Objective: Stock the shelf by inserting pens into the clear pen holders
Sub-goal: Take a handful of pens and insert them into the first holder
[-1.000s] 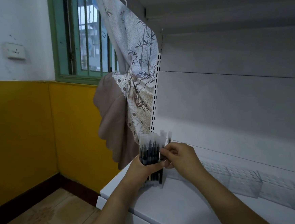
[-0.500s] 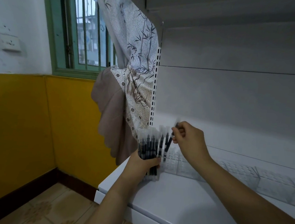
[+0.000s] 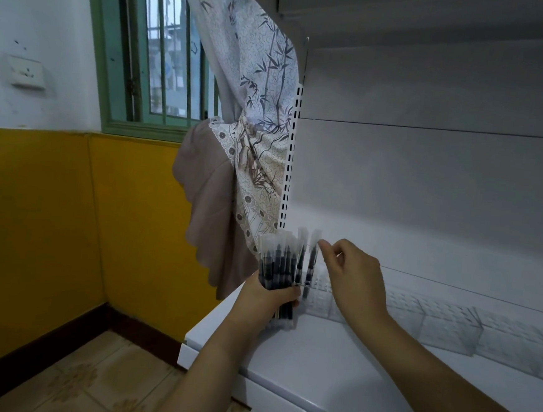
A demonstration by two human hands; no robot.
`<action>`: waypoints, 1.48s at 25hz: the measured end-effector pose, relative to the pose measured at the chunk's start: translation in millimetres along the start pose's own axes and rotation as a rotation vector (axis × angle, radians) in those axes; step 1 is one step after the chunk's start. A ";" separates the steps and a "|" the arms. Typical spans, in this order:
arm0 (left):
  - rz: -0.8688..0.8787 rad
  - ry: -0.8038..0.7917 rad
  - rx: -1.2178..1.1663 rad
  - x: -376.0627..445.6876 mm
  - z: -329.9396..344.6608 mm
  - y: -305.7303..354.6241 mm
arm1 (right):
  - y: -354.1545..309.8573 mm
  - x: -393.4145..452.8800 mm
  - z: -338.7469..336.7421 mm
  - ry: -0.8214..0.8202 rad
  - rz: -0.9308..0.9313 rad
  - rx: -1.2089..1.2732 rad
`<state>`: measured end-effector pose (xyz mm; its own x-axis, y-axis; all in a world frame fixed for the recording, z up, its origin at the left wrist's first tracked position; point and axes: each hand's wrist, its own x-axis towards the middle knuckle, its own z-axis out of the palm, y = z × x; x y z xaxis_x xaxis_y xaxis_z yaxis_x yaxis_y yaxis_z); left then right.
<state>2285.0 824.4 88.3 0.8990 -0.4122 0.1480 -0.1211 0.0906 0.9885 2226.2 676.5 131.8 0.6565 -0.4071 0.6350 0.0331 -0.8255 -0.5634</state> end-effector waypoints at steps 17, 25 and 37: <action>0.004 -0.052 -0.001 -2.0 0.1 5.1 | -26.9 -0.5 14.3 -0.317 0.187 0.181; -0.015 -0.006 -0.021 -3.7 1.1 2.4 | -24.2 8.8 -13.9 -0.006 0.128 0.341; -0.022 0.020 0.002 -2.0 2.5 2.7 | -6.2 21.2 0.7 -0.361 -0.143 -0.122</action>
<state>2281.8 823.2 90.8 0.9097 -0.3960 0.1251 -0.1017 0.0797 0.9916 2240.4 673.3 148.3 0.8747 -0.1393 0.4643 0.0680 -0.9130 -0.4022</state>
